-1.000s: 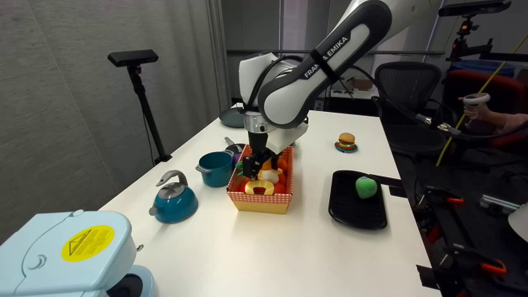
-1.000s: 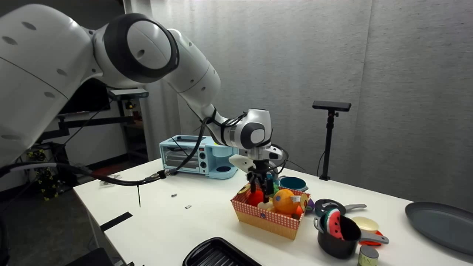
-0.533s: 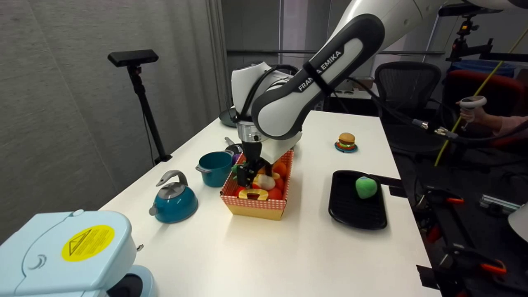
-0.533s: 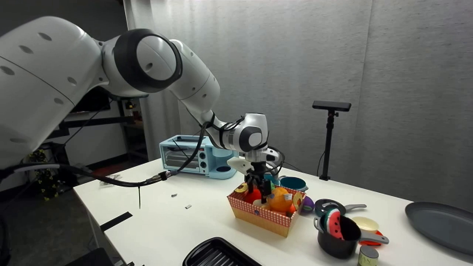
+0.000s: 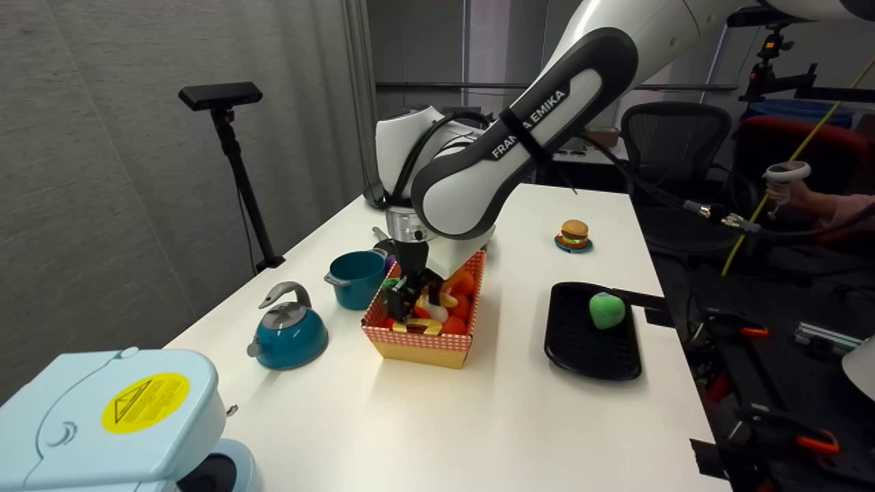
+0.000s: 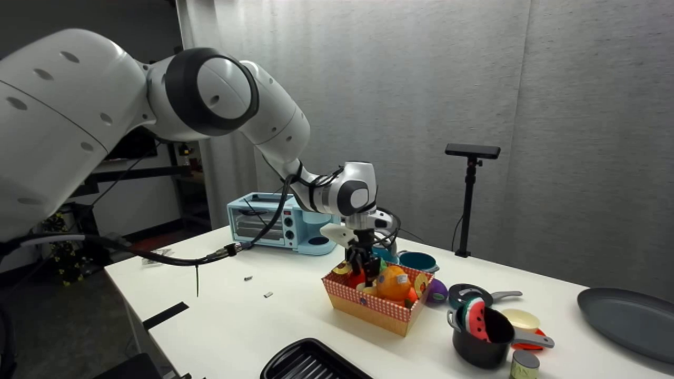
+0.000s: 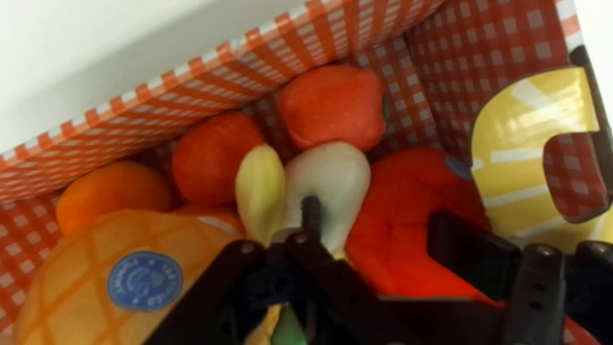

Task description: Take the fruit in the basket and put it on the tray

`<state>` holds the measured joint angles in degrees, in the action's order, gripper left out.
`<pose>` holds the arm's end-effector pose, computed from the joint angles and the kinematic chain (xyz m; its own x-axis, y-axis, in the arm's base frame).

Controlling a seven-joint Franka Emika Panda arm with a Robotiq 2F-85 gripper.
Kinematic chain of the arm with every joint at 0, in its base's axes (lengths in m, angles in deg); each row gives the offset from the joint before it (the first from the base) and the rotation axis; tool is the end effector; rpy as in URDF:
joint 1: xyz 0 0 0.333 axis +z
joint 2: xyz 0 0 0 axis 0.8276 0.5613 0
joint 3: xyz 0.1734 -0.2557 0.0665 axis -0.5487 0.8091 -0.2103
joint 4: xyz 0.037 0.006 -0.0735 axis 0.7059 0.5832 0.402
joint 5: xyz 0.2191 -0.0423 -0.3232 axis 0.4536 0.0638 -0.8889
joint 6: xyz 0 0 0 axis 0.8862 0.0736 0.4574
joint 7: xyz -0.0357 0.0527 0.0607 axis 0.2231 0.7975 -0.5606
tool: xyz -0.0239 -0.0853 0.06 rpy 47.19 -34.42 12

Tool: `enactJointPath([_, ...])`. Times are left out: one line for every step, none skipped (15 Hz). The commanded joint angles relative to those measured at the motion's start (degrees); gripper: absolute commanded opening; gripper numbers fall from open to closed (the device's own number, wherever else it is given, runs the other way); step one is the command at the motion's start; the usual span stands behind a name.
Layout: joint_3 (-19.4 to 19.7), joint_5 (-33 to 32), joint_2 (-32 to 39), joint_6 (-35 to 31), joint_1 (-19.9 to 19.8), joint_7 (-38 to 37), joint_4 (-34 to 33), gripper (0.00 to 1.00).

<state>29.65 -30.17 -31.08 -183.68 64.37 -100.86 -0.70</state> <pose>0.6992 0.0481 0.1664 0.9586 -0.2847 0.0007 -0.2843 -0.9572 0.0548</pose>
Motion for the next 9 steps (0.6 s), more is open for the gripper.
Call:
enactJointPath([0.49,-1.99,1.91,-1.51,0.79,-0.97,-1.26,0.27])
enactJointPath([0.5,-2.24,1.8,-1.67,0.85,-0.92,-1.07,0.21])
enactJointPath([0.58,-2.68,1.68,-1.92,0.97,-0.94,-0.87,0.14])
enactJointPath([0.59,-2.95,1.53,-2.38,1.04,-0.97,-0.62,0.05])
enactJointPath([0.59,-3.15,1.45,-2.72,1.11,-0.98,-0.47,0.01])
enactJointPath([0.6,-3.35,1.31,-2.97,1.2,-1.0,-0.24,0.0])
enactJointPath([0.57,-3.51,1.12,-3.17,1.26,-0.97,0.06,0.0])
enactJointPath([0.55,-3.66,0.95,-3.33,1.32,-0.95,0.33,0.0])
enactJointPath([0.55,-3.81,0.64,-3.66,1.42,-0.93,0.73,0.01])
